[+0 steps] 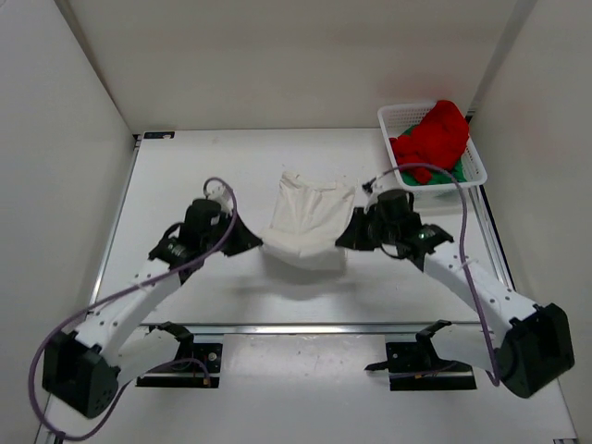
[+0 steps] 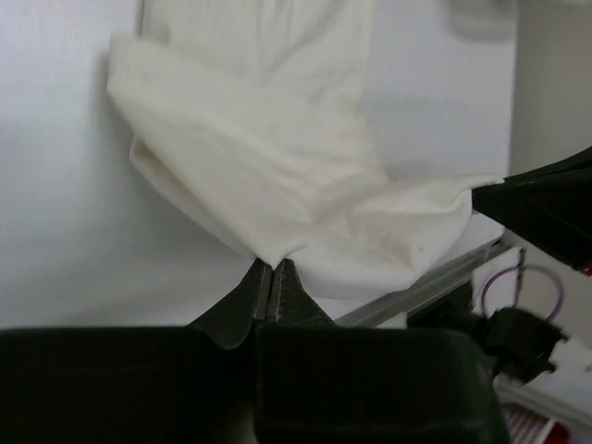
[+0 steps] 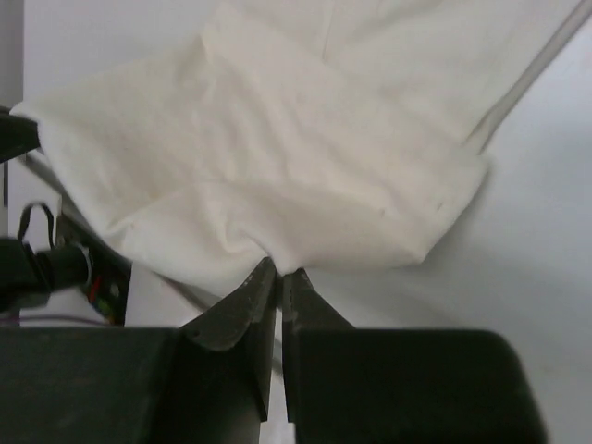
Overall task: Fold and stack the t-shirts
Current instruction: Fold the long partially folded tshirt into a neat square
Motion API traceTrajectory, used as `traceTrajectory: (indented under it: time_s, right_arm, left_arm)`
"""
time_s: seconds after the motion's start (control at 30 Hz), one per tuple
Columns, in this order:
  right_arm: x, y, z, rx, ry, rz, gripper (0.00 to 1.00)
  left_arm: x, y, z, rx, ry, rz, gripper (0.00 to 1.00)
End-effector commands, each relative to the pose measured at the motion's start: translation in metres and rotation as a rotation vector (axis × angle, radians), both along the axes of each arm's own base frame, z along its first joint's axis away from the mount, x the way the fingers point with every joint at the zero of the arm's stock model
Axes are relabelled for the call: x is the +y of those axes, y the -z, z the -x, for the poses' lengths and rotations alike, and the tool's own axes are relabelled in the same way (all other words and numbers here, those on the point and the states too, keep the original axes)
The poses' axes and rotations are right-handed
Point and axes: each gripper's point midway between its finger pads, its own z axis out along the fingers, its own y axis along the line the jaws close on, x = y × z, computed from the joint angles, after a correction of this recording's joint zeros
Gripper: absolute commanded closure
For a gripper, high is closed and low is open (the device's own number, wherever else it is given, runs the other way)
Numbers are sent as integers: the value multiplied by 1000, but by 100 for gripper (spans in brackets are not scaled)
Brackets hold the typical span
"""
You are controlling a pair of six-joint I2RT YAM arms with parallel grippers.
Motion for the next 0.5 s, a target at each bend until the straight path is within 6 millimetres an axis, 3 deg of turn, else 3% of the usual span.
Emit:
traceTrajectory:
  time_s: [0.0,0.1,0.13,0.17,0.2,0.23,0.27,0.33,0.47]
  right_arm:
    - [-5,-35,-62,-115,2,-5,100]
    - [-21,-45,-124,-129,76,-8,100]
    - [-24,-23,-136,-64,93,17,100]
    - [-31,-37,-160,-100,120,4,99]
    - [-35,-31,-177,-73,125,-9,100]
    - [-31,-30,-194,-68,120,-18,100]
    - [-43,-27,-208,-65,158,-8,100]
    - [-48,-7,-237,-21,181,31,99]
    - [-64,20,-264,63,228,71,100]
  left_arm:
    - [-16,-58,-80,-140,-47,103,100]
    - [-27,-58,-150,-130,-97,46,100]
    - [-24,-50,-162,-110,-120,16,100]
    - [-29,-37,-182,-73,-124,1,100]
    - [-27,-28,-207,-52,-152,-12,100]
    - [-20,-21,-219,-36,-180,-29,100]
    - [-20,-8,-236,-9,-195,-37,100]
    - [-21,12,-266,27,-215,-50,99]
    - [-35,29,-292,53,-210,-44,81]
